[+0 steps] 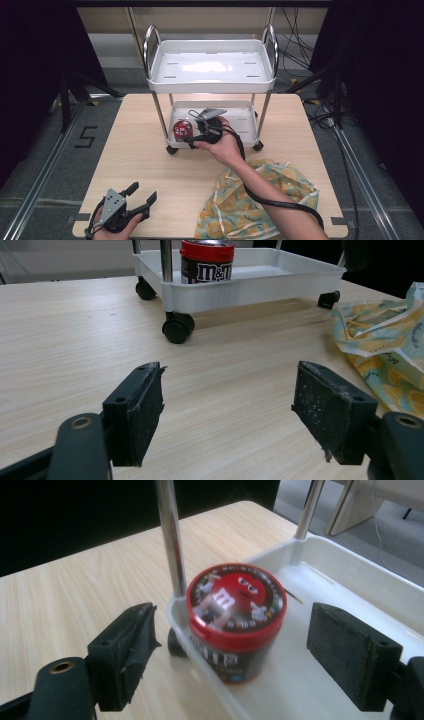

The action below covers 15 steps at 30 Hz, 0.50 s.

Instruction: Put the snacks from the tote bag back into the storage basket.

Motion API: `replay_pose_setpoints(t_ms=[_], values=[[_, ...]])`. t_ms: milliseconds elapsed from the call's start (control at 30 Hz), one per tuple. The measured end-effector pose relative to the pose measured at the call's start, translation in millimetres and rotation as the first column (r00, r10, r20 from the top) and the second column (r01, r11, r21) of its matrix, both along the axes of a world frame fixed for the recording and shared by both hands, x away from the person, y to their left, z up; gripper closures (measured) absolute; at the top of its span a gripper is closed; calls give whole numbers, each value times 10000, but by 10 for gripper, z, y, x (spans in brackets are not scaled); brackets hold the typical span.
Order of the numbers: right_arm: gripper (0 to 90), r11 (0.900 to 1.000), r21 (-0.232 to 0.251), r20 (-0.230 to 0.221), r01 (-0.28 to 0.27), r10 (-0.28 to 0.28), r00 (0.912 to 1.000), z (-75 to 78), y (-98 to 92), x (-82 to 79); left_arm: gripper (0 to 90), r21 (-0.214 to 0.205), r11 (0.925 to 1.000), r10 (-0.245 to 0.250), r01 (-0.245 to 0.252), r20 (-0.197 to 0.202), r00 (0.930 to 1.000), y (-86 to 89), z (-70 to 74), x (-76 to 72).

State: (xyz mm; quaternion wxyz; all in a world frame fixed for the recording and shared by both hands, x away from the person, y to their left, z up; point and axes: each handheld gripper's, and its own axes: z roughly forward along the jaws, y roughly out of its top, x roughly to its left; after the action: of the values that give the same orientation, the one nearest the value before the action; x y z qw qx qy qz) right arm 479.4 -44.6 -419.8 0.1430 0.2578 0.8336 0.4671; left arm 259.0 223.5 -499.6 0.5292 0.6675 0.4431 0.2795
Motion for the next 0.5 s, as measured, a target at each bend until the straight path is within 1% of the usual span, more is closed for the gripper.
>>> replay_pose_setpoints(t_ms=[100, 133, 167, 267, 300, 333, 367, 400, 500], values=[[205, 10000, 16, -17, 85, -85, 10000, 23, -45, -38, 272, -1, 10000, -26, 26, 15, 10000, 2, -3, 4], [205, 9999, -107, 122, 134, -133, 9998, 27, -66, -47, 272, -4, 10000, -16, 16, 14, 10000, 2, -3, 4], [205, 9999, -115, 119, 85, -83, 9999, 38, -98, -68, 273, 10, 10000, -19, 19, 14, 10000, 3, -4, 4], [206, 10000, -10, 27, 86, -86, 10000, 48, -188, -128, 272, -8, 10000, 9, -9, 11, 10000, 1, -6, 1], [206, 10000, 35, -5, -8, 8, 10000, 50, -211, -147, 272, -6, 10000, 9, -9, 19, 10000, 2, -6, 1], [206, 9999, 134, -101, -47, 49, 9999, 54, -238, -169, 272, -5, 10000, 18, -18, 11, 10000, 2, -7, 1], [206, 9995, 316, -447, 39, -25, 9990, 63, -263, -213, 272, 8, 10000, 25, -25, -22, 10000, 4, -7, 0], [207, 9995, 318, -380, -53, 65, 9993, 60, -290, -224, 272, 44, 10000, 52, -52, -69, 10000, 5, -5, -2], [208, 9993, 324, -265, -163, 172, 9995, 39, -343, -253, 272, 2, 10000, 55, -55, -23, 10000, 2, -8, 1]])
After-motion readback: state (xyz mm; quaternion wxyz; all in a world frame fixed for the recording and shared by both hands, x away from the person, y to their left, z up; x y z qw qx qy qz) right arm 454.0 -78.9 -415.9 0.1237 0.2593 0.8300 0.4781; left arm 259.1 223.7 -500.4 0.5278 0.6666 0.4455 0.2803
